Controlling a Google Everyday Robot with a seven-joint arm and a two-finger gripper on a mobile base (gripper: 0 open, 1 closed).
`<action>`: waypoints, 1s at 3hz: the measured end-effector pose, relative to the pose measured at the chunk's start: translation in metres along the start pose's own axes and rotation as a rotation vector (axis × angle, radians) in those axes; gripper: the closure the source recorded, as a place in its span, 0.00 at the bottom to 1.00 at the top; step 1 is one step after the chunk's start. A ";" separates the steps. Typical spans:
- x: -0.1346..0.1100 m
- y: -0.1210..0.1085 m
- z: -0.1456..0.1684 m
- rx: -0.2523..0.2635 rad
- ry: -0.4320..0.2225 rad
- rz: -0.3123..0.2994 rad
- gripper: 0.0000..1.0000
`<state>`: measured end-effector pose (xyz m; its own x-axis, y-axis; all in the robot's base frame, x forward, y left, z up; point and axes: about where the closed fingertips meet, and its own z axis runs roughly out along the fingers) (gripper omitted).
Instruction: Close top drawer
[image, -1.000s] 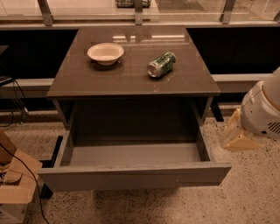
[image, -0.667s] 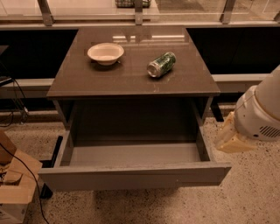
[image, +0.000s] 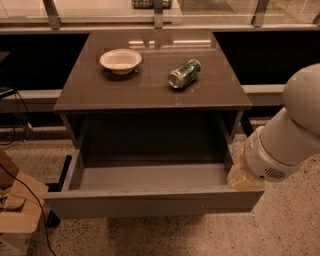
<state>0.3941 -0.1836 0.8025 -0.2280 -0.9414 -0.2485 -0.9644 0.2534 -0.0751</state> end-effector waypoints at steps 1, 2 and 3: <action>0.018 0.006 0.037 -0.047 -0.016 0.057 1.00; 0.034 0.008 0.070 -0.089 -0.046 0.112 1.00; 0.038 -0.003 0.099 -0.113 -0.088 0.130 1.00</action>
Offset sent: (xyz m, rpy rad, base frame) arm -0.0074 -0.0245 -0.1205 0.1390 0.1529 -0.1341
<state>0.4009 -0.1985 0.6980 -0.3440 -0.8778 -0.3332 -0.9376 0.3406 0.0707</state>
